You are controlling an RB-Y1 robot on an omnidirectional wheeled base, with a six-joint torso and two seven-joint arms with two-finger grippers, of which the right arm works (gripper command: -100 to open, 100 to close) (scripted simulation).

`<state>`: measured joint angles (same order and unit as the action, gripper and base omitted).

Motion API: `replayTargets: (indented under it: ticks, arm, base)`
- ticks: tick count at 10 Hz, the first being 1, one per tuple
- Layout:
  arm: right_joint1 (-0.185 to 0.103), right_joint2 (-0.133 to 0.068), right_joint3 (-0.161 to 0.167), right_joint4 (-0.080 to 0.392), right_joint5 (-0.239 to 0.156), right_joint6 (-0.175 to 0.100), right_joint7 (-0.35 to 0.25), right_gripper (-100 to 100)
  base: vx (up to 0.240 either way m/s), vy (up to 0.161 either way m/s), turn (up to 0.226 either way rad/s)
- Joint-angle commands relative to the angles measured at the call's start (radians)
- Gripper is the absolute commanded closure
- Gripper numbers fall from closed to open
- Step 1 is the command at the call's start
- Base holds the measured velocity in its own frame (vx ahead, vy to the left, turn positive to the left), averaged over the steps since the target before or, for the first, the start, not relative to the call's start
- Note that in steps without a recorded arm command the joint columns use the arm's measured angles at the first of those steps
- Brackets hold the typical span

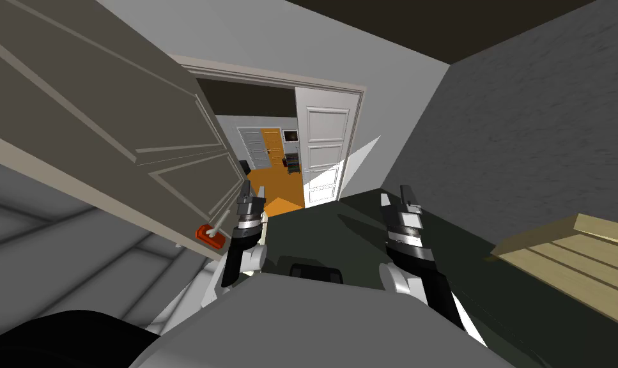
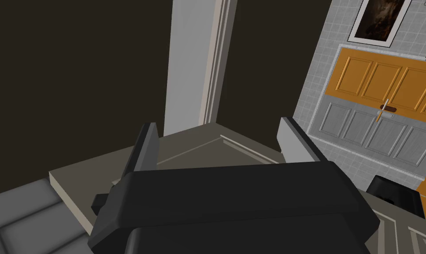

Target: Pull the door open

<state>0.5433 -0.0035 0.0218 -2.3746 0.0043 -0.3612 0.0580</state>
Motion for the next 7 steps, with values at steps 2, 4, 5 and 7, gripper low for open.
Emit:
replayTargets:
  ticks: [2, 4, 5, 7]
  arm:
    - [-0.029, -0.012, 0.000, 0.051, -0.004, -0.004, -0.008, -100]
    - [-0.057, -0.024, 0.001, 0.102, -0.007, -0.008, -0.016, -100]
    - [-0.070, -0.028, 0.001, 0.125, -0.009, -0.010, -0.020, -100]
    - [-0.096, -0.038, 0.001, 0.170, -0.012, -0.013, -0.027, -100]
  base:
    - [0.073, 0.010, 0.055]
    - [0.095, 0.021, 0.058]
    - [0.116, 0.030, 0.058]
    - [0.100, 0.018, 0.055]
